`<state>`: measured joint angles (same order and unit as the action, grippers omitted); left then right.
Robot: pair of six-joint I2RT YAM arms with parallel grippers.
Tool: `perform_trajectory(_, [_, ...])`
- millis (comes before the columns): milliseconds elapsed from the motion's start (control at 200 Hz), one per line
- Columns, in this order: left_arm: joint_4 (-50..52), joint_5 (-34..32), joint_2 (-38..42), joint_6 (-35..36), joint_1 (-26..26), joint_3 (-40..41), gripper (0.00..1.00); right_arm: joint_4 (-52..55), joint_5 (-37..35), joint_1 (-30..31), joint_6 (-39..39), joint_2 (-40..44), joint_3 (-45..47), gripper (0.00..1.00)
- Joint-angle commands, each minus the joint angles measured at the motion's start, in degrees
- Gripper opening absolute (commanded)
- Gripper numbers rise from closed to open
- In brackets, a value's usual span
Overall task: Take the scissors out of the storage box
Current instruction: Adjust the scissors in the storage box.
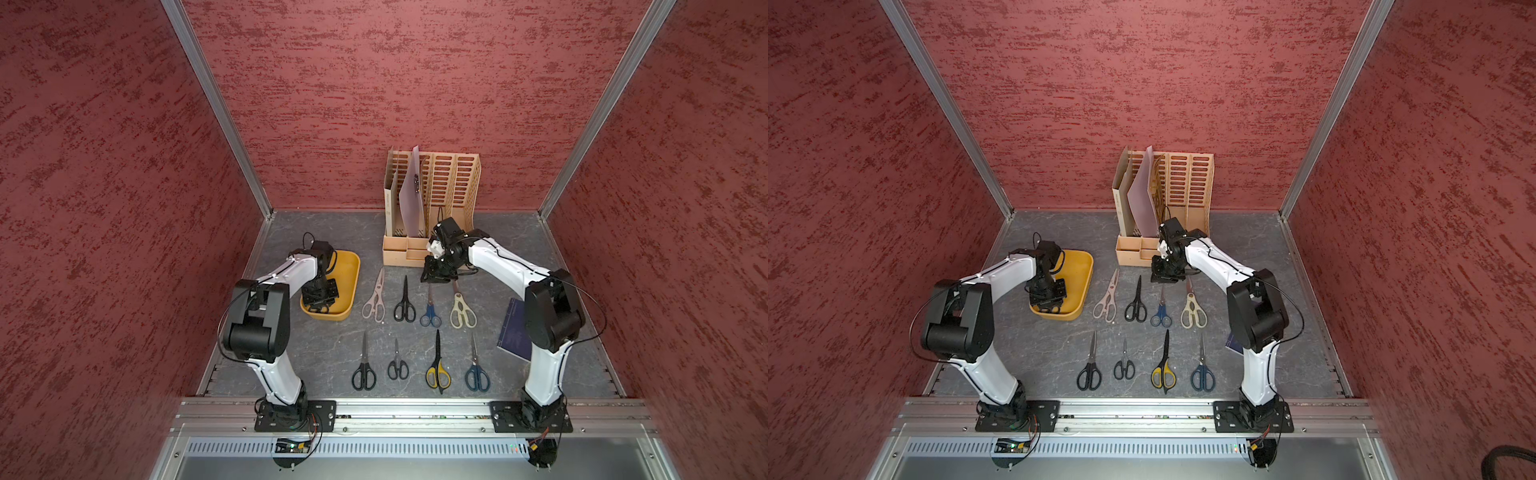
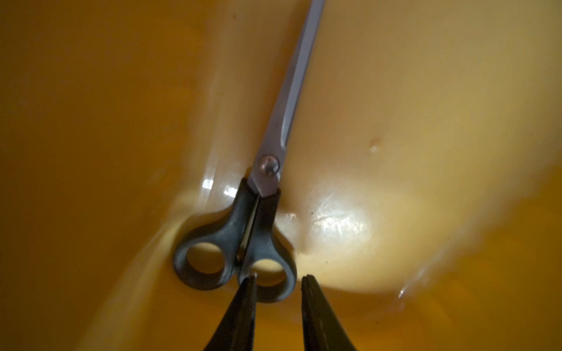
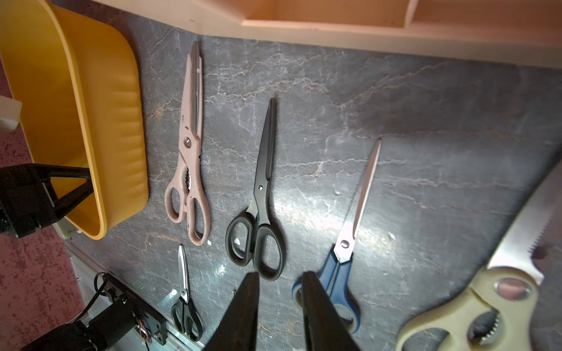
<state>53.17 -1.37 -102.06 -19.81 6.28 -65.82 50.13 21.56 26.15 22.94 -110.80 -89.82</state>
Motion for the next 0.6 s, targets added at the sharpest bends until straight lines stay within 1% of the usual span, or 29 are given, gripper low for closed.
perform_trajectory(0, [-2.48,0.00,-2.47,1.49,-0.53,-2.49,0.30,1.87,-2.87,-0.45,0.29,1.48,0.48,0.29])
perform_trajectory(265, [-3.68,0.22,-6.95,2.15,-0.75,-8.82,0.31,3.70,-6.89,-0.44,0.25,4.69,3.22,0.29])
perform_trajectory(461, [-3.70,2.38,-8.17,1.11,-0.64,-13.83,0.31,3.88,-8.46,-0.40,0.66,6.98,5.83,0.29])
perform_trajectory(596, [-2.18,2.13,-7.00,0.65,-0.49,-15.73,0.34,4.05,-8.64,-0.40,0.81,7.70,5.93,0.29])
